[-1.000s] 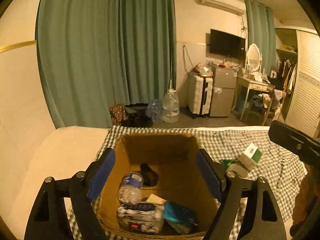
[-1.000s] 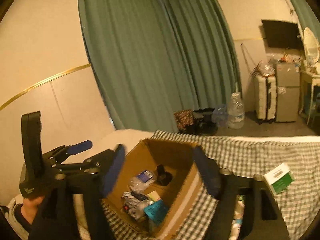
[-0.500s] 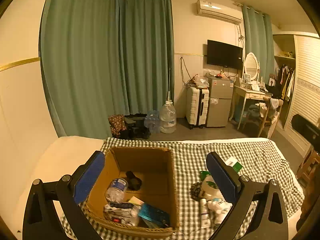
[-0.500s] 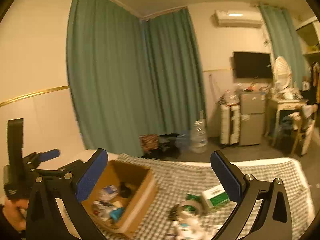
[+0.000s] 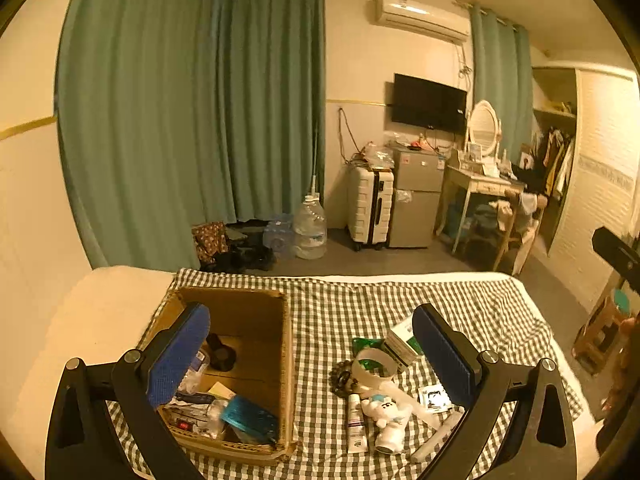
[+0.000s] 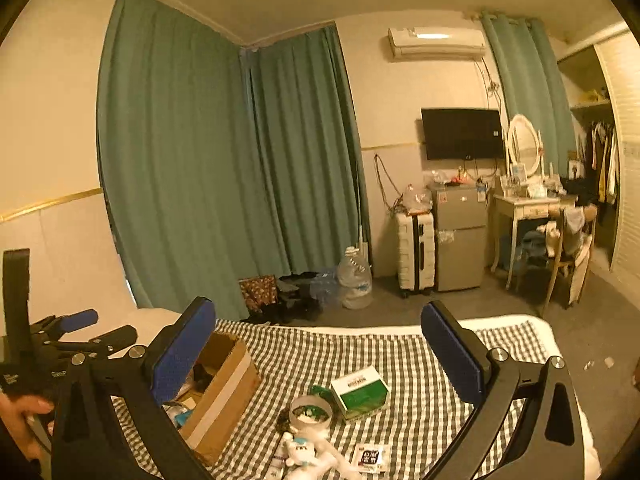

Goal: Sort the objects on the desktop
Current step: 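Grasp the clear tape roll with the left tool while the right tool grasps the green medicine box, then carry the tape roll and medicine box over the cardboard box with both tools, then open both tools to drop the tape roll and medicine box into the box, then move both tools back over the remaining items on the bedspread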

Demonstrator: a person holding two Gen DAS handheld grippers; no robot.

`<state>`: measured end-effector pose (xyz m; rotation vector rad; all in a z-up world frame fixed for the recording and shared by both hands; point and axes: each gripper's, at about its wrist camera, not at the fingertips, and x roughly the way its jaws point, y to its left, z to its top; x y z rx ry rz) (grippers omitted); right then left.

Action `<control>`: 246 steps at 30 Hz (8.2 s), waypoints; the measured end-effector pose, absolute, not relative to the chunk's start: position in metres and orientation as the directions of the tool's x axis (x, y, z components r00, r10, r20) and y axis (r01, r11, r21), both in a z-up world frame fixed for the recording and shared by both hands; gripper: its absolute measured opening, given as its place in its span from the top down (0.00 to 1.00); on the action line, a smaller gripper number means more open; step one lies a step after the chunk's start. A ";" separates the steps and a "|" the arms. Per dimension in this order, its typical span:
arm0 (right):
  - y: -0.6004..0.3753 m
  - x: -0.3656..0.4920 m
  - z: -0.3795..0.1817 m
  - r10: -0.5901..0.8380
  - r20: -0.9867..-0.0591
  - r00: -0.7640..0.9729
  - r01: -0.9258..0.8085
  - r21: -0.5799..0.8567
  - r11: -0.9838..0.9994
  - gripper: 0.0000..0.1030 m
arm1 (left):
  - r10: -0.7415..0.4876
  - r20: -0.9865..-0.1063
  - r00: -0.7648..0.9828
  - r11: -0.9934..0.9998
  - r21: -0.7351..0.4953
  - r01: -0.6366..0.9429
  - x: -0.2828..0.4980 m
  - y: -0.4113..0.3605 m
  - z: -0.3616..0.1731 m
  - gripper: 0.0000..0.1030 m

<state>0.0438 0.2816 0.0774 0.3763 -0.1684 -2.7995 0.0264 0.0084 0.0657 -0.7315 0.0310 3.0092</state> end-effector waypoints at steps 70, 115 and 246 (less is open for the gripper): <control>0.225 -0.190 -0.207 -0.374 -0.711 -0.595 0.461 0.080 -0.884 0.09 | 0.132 -0.789 -0.600 -0.964 0.037 -0.262 -0.161 0.110 -0.204 0.18; 0.214 0.064 0.030 -0.299 -0.264 -0.917 0.249 0.209 -0.946 0.09 | 0.057 -0.430 -0.901 -0.987 0.112 -0.116 0.034 -0.017 0.057 0.18; 0.286 0.031 0.025 -0.139 -0.311 -0.940 0.137 0.027 -0.990 0.00 | -0.035 -0.495 -0.868 -0.990 0.134 -0.037 -0.008 0.076 0.031 0.00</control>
